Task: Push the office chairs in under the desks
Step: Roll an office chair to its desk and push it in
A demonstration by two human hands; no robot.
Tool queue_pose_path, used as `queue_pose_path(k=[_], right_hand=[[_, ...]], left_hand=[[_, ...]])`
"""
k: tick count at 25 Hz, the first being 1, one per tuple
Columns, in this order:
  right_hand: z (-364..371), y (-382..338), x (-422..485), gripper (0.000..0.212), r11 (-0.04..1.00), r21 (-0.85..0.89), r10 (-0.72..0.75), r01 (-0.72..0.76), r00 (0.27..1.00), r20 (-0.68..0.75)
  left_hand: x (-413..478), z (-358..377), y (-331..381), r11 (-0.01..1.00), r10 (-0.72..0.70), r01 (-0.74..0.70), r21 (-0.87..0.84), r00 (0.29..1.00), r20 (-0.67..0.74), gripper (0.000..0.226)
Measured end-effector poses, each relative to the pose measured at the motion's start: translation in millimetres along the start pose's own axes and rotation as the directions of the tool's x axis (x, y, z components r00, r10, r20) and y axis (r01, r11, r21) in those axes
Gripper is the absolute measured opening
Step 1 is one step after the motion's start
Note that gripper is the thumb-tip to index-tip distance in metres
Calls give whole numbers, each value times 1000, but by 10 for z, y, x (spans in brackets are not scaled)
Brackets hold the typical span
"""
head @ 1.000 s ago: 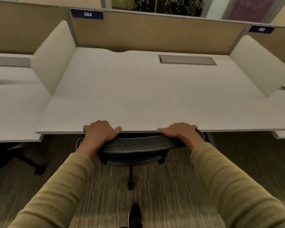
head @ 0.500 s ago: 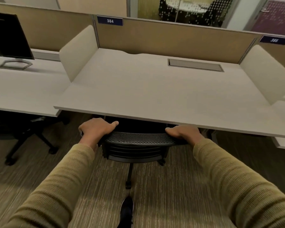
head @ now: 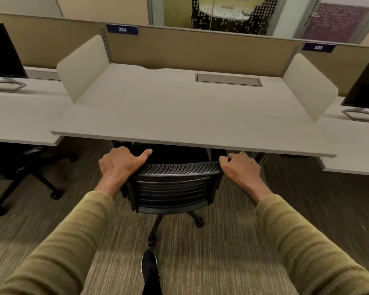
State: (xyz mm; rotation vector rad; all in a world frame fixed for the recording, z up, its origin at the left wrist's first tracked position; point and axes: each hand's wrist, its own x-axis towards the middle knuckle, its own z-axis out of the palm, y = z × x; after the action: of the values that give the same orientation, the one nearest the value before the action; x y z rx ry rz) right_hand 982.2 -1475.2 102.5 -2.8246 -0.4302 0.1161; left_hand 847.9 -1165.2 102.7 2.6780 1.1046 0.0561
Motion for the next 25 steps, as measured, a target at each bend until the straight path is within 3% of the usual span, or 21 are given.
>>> queue_pose_path(k=[10, 14, 25], right_hand=[[-123, 703, 260, 42, 991, -21, 131, -134, 985, -115], [-226, 827, 516, 52, 987, 34, 159, -155, 974, -160], [-404, 1117, 1236, 46, 988, 41, 152, -148, 981, -117]], left_hand=[[166, 261, 721, 989, 148, -148, -1, 989, -3, 99], [404, 348, 947, 975, 222, -222, 8, 975, 28, 96], [935, 550, 1434, 938, 336, -331, -98, 941, 33, 82]])
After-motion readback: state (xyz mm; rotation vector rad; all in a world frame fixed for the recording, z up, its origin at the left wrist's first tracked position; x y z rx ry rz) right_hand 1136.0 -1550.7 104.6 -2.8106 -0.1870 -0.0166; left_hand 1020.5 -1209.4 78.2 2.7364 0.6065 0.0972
